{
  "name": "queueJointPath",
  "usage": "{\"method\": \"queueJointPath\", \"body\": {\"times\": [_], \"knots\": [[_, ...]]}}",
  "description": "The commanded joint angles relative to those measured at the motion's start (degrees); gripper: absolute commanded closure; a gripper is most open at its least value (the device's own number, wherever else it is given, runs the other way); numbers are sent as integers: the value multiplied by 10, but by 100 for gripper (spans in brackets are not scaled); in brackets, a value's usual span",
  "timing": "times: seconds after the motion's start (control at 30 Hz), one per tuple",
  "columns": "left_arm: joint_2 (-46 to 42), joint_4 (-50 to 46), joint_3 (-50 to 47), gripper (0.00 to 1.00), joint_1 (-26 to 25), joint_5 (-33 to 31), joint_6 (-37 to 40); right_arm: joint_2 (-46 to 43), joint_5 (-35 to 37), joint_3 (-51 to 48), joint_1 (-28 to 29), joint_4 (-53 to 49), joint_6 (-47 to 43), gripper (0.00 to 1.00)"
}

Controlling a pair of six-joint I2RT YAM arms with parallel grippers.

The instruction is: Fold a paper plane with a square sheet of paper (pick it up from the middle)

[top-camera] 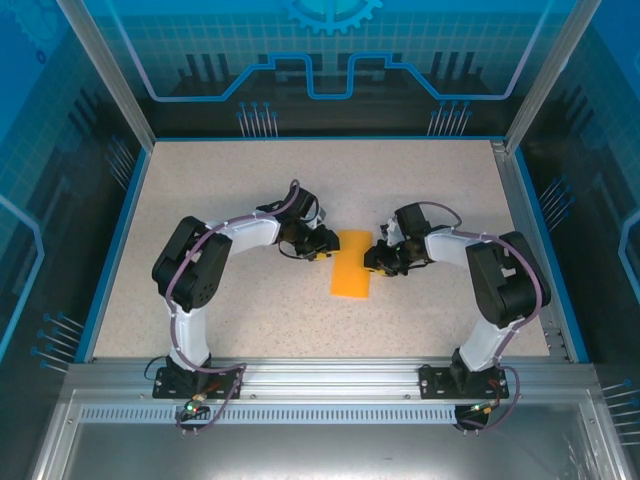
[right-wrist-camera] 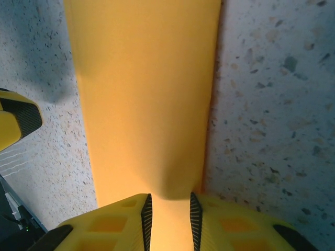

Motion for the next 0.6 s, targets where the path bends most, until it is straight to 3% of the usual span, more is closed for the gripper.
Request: {"method": "queueJointPath", "body": {"times": [0.0, 0.57], "knots": [[-11, 4, -7, 65, 1, 19, -10, 8, -3, 0, 6, 2, 2, 72], [-27, -12, -32, 53, -3, 45, -41, 25, 17, -18, 5, -5, -10, 72]]}}
